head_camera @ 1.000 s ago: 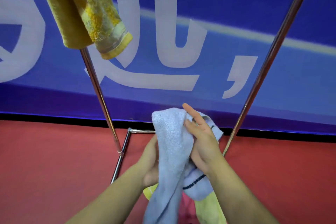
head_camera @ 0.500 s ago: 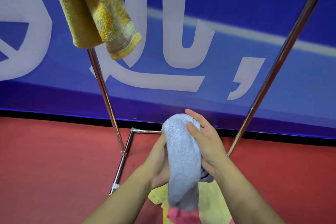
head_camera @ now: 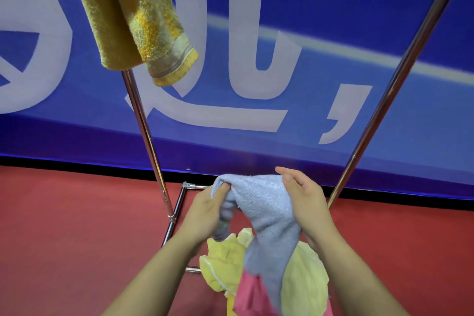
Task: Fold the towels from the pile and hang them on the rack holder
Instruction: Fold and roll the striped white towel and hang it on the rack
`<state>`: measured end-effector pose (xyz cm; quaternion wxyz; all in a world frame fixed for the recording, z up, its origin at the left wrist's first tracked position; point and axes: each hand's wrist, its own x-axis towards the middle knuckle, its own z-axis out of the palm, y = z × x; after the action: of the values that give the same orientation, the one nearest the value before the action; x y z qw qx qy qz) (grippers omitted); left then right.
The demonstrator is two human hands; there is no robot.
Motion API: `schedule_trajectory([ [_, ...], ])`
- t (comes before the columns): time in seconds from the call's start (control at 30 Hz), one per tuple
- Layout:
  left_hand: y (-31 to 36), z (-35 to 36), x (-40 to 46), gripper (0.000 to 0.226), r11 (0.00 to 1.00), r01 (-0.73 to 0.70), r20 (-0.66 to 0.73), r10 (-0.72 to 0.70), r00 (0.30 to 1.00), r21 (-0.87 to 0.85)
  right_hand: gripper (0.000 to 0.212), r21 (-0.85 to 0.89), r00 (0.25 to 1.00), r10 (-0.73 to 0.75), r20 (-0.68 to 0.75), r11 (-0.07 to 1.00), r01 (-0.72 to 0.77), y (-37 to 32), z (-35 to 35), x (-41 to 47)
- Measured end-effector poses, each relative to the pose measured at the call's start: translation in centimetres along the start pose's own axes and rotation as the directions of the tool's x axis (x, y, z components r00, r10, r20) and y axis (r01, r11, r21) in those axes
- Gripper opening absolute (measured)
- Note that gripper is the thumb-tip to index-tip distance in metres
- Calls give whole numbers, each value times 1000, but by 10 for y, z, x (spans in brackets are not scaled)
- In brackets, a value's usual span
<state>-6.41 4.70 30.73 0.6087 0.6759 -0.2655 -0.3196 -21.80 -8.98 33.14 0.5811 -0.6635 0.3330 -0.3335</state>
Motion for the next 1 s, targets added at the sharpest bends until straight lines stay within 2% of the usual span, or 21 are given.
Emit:
schedule_trajectory([
  [0.07, -4, 4, 0, 48, 999, -33, -21, 33, 999, 23, 27, 34, 999, 47, 10, 998, -47, 4, 3, -2],
  [0.1, -12, 7, 1, 53, 997, -18, -97, 26, 995, 78, 28, 68, 997, 75, 28, 995, -77, 5, 6, -3],
  [0.13, -18, 10, 2, 63, 986, 37, -208, -2, 978, 162, 29, 112, 994, 99, 45, 988, -103, 3, 8, -4],
  [0.17, -25, 14, 3, 79, 965, 152, -307, -81, 948, 215, 30, 171, 992, 114, 62, 977, -123, 2, 11, -5],
  [0.2, -29, 18, 2, 96, 955, 224, -345, -147, 927, 194, 29, 240, 989, 119, 87, 961, -137, -1, 12, -6],
  [0.23, -34, 20, 5, 107, 960, 260, -304, -220, 927, 99, 29, 295, 987, 118, 109, 944, -146, -3, 14, -6],
  [0.27, -30, 25, 3, 108, 951, 304, -205, -310, 928, -58, 29, 335, 985, 114, 127, 930, -151, -5, 15, -5],
  [0.3, -23, 28, 1, 107, 898, 372, -45, -392, 919, -233, 30, 356, 985, 112, 135, 922, -153, -5, 15, -5],
  [0.33, -17, 32, -1, 106, 819, 431, 123, -417, 901, -379, 30, 361, 984, 113, 135, 920, -155, -5, 16, -5],
  [0.37, -9, 36, -4, 104, 745, 471, 220, -418, 881, -472, 31, 342, 985, 117, 130, 927, -155, -5, 16, -5],
  [0.43, 4, 42, -8, 103, 658, 495, 301, -393, 869, -568, 32, 276, 984, 124, 126, 948, -155, -1, 16, -6],
  [0.53, 14, 45, -13, 103, 565, 482, 334, -350, 875, -669, 34, 143, 982, 105, 158, 981, -128, 1, 17, -8],
  [0.6, 15, 46, -16, 92, 515, 488, 379, -307, 873, -705, 35, 35, 987, 78, 144, 996, -84, 1, 18, -8],
  [0.7, 4, 52, -15, 62, 535, 466, 321, -345, 882, -705, 36, -124, 991, -1, 136, 992, 18, -5, 18, -11],
  [0.77, -3, 54, -14, 49, 540, 496, 350, -356, 867, -680, 39, -259, 980, -49, 192, 961, 99, -9, 20, -17],
  [0.83, -4, 52, -16, 47, 619, 483, 332, -351, 876, -620, 41, -401, 974, -37, 224, 907, 127, -11, 22, -20],
  [0.9, -8, 47, -12, 53, 717, 398, 238, -319, 917, -572, 46, -524, 978, -18, 207, 842, 127, -13, 21, -19],
  [1.0, -7, 45, -11, 49, 736, 359, 220, -284, 933, -574, 46, -581, 990, -44, 137, 806, 116, -13, 16, -19],
])
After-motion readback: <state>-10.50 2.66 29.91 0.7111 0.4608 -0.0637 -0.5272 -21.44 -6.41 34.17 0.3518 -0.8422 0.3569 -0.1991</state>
